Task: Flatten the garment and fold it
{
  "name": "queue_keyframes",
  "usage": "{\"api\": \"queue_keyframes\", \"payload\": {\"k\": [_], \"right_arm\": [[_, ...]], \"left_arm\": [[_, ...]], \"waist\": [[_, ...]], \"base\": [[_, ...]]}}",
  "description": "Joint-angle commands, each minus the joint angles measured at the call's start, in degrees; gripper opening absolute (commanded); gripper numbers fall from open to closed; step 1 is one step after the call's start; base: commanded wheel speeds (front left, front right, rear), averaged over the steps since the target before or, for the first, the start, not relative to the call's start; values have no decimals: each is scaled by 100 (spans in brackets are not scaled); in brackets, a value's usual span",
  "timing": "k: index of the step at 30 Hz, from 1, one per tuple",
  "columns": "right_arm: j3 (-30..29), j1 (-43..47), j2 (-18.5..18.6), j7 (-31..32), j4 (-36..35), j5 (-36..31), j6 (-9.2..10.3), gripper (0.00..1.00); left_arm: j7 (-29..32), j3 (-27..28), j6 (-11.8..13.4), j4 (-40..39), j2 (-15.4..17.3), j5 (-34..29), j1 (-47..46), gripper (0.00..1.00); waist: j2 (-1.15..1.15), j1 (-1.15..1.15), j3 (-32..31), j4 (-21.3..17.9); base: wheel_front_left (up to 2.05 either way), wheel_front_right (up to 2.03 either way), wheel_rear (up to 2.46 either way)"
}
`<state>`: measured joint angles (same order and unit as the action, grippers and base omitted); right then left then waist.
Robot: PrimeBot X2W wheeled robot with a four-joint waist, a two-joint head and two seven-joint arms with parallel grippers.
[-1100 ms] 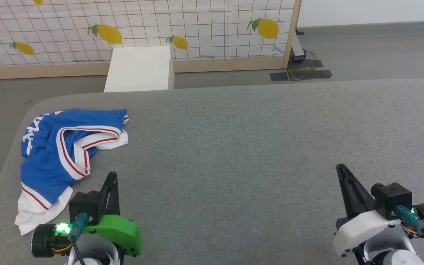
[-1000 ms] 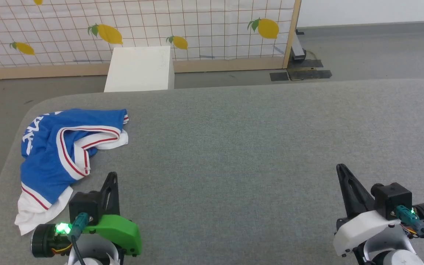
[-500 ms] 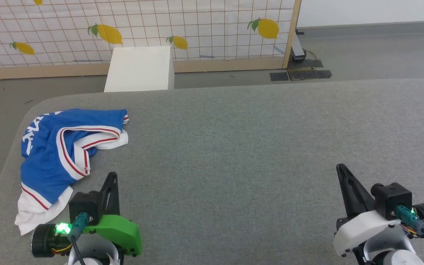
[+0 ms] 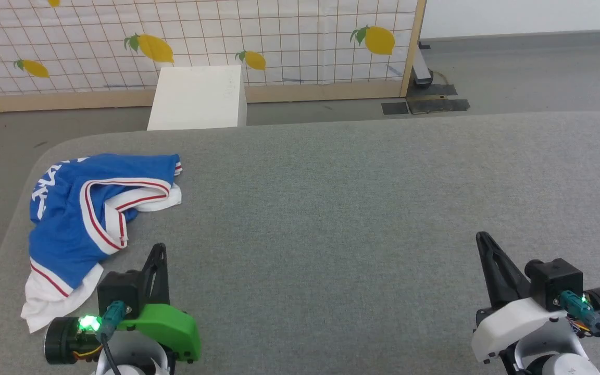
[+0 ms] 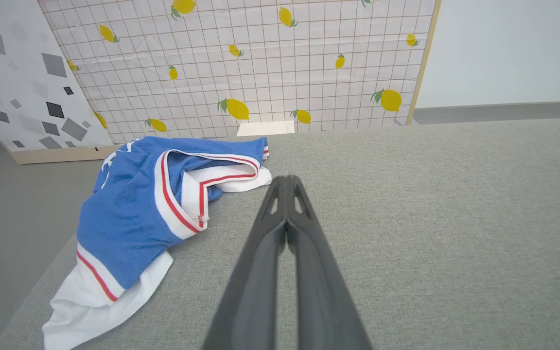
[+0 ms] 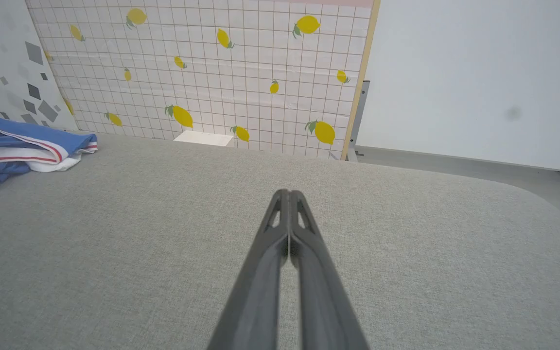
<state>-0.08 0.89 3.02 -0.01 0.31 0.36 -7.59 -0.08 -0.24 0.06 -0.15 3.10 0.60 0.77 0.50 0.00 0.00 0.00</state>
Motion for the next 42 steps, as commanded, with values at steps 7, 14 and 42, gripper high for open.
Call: {"api": "queue_keyframes", "payload": {"k": [7, 14, 42], "right_arm": [[-1, 2, 3, 0, 3, 3, 0, 100], [-44, 2, 3, -52, 30, 52, 0, 100], [-394, -32, -1, -385, 58, 275, 3, 100]], "left_arm": [[0, -11, 0, -1, 1, 8, 3, 100], [-52, -42, 18, -9, 0, 18, 21, 100], [-383, -173, 147, -98, -5, 84, 133, 100]], "waist": [[0, 0, 0, 0], [-2, 0, 2, 1], [-13, 0, 43, 13]], "base": [[0, 0, 0], [0, 0, 0], [0, 0, 0]]}}
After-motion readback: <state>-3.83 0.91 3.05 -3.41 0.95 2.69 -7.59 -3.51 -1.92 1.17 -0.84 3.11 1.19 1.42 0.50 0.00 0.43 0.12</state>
